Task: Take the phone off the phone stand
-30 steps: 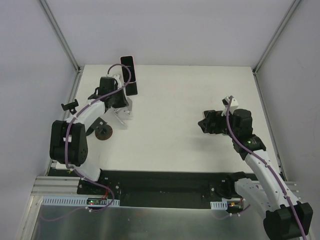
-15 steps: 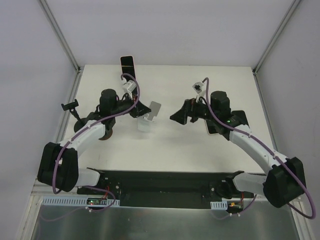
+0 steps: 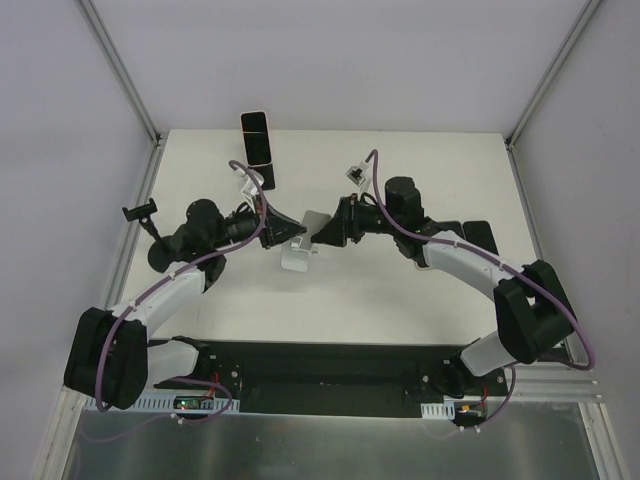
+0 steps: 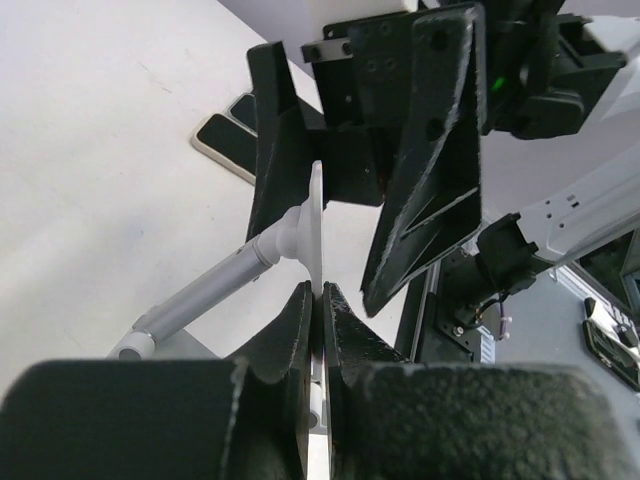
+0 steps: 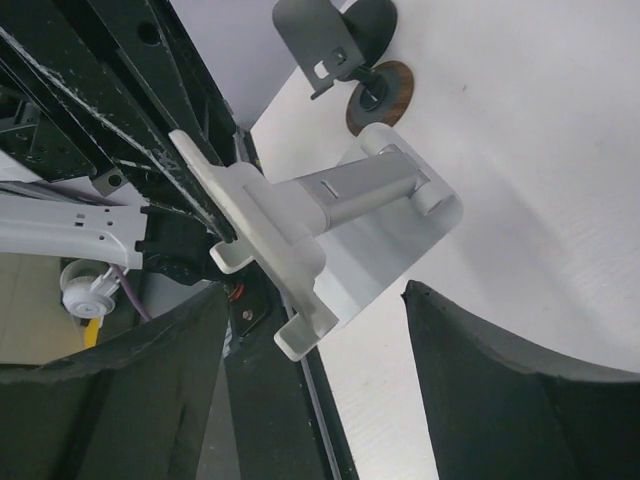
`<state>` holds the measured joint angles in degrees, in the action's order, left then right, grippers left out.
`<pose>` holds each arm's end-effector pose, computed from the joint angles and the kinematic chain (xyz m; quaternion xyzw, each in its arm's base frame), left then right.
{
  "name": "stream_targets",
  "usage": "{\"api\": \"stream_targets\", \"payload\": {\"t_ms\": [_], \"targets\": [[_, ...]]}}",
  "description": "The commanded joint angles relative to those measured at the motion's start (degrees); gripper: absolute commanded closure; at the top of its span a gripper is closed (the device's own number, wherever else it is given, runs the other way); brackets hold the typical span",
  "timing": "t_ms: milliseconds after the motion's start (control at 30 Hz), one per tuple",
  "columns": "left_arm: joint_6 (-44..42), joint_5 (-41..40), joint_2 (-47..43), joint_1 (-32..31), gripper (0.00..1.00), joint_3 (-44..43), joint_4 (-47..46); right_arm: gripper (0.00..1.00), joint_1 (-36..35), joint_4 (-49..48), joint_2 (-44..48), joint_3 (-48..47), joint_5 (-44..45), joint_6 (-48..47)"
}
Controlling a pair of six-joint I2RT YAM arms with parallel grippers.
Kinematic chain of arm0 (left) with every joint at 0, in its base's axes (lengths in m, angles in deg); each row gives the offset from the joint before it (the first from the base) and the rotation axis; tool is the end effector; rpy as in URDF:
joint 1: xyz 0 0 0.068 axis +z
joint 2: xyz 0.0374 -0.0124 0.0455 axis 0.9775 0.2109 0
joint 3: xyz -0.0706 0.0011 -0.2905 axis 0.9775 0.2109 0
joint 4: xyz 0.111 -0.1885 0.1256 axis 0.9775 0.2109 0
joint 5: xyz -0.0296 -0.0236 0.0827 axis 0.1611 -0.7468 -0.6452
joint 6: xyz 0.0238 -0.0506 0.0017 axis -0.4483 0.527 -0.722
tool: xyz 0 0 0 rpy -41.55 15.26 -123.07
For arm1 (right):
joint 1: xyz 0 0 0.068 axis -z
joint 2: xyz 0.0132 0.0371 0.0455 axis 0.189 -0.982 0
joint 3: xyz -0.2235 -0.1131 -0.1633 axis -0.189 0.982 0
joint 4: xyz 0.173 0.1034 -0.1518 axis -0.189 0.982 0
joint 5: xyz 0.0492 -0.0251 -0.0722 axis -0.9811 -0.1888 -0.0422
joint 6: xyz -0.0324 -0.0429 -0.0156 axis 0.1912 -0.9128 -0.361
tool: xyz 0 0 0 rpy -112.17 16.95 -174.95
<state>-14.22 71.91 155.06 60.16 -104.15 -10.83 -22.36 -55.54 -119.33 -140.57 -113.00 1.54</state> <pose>0.2159 -0.1010 0.3181 0.2640 0.6157 -0.5488 0.4999 0.2587 0.2018 0.3115 -0.3373 0.6734 0.5137 0.4109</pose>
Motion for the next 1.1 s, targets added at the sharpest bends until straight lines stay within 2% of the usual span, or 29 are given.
{"api": "stream_targets", "payload": {"t_ms": [0,67,100,200,233,300,333,367,433,467,500,533,567,600,633,667,733,867,1067], "targets": [[4.14,1.50,-3.08,-0.35,1.00,1.19,-10.08,0.30,-1.37,-12.05,-1.91,-2.76,-5.03,4.44],[4.22,1.15,-3.78,-0.43,1.00,1.81,-10.09,0.39,-1.46,-15.14,-2.96,-2.32,-5.91,6.20],[4.22,0.63,-3.95,-0.35,1.00,2.07,-9.83,0.47,-1.55,-17.41,-3.31,-2.05,-6.17,7.60],[3.26,-0.43,-5.01,-0.35,1.00,3.21,-8.68,0.61,-1.64,-21.29,-4.55,-1.79,-7.58,9.28],[3.00,-1.39,-5.36,-0.35,1.00,3.91,-7.46,0.72,-1.55,-22.09,-4.81,-1.79,-7.93,10.16],[1.51,-2.54,-6.94,-0.17,0.92,4.53,-5.79,0.84,-1.55,-23.49,-5.51,-1.79,-8.99,10.69],[0.80,-3.24,-7.47,-0.08,0.86,4.88,-3.26,0.97,-1.55,-23.76,-5.69,-1.79,-9.16,10.69],[-0.60,-4.47,-8.86,0.18,0.76,4.97,-1.84,0.99,-1.72,-24.03,-6.04,-1.70,-9.34,10.61],[-2.36,-5.70,-10.54,0.36,0.63,4.54,1.93,0.99,-1.81,-24.38,-6.39,-1.70,-9.52,10.08],[-4.72,-7.88,-12.46,0.62,0.56,4.18,6.83,0.99,-1.81,-24.38,-6.83,-1.79,-9.34,9.47],[-6.05,-9.30,-13.70,0.71,0.43,3.75,9.83,0.99,-1.99,-24.12,-7.10,-1.87,-9.08,8.94],[-7.54,-10.70,-14.84,0.71,0.37,2.78,12.65,0.99,-2.16,-23.94,-7.36,-2.05,-8.90,8.41],[-10.25,-12.81,-17.55,0.80,0.31,2.34,18.85,0.99,-2.43,-23.77,-8.32,-2.83,-8.64,6.84],[-11.50,-17.35,-18.97,0.80,0.21,1.81,21.96,0.99,-2.78,-23.24,-8.85,-3.19,-8.46,5.87],[-12.64,-20.44,-20.55,0.80,0.17,0.59,25.56,0.99,-3.04,-22.72,-9.46,-3.72,-8.38,5.08],[-14.74,-23.26,-23.44,0.80,0.14,-0.03,31.51,0.99,-3.91,-22.27,-10.86,-5.20,-7.94,3.15],[-16.25,-32.83,-26.53,0.80,0.09,-1.09,37.26,0.99,-4.80,-20.87,-13.76,-7.05,-7.50,1.12],[-17.84,-45.41,-35.48,0.71,0.08,-2.06,48.16,0.99,-7.17,-19.81,-20.00,-13.02,-6.27,-0.91],[-18.45,-54.92,-44.10,0.71,0.07,-3.73,58.63,0.99,-10.33,-19.02,-31.60,-25.68,-5.21,-1.17]]}}
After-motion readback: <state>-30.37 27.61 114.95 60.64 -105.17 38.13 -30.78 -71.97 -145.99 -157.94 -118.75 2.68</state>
